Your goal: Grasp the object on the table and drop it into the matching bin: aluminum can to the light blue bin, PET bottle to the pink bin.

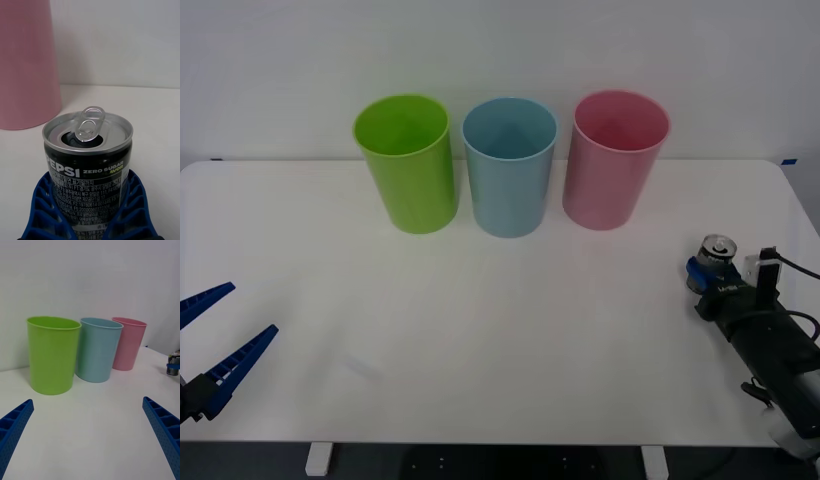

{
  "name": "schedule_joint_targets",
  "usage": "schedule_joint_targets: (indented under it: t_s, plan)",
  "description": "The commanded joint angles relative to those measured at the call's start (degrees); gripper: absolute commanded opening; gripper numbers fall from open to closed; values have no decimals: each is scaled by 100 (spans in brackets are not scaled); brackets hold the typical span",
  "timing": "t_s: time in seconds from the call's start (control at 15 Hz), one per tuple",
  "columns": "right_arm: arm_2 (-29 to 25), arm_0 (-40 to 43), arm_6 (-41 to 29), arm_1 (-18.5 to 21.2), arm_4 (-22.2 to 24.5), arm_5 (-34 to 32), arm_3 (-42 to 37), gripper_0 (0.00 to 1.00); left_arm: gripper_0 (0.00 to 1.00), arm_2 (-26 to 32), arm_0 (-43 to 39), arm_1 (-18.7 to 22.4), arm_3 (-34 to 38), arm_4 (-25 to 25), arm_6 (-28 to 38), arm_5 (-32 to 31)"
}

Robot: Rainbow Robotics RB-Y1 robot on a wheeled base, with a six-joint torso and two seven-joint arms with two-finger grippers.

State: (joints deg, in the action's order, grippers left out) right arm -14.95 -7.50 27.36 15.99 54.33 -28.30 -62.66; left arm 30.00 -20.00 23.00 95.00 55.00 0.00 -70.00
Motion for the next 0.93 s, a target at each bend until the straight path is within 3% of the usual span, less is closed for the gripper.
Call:
schedule_joint_targets:
  t_s: [0.07,0.27,0.93]
  plan:
    - [-8,91,-73,1,7,-184,-202,0,100,0,0,0,0,0,0,0]
    - [10,337,-372,10,16,-360,-712,0,100,0,0,0,0,0,0,0]
    - [36,987,-2622,133,851,-914,-2540,0,100,0,0,0,0,0,0,0]
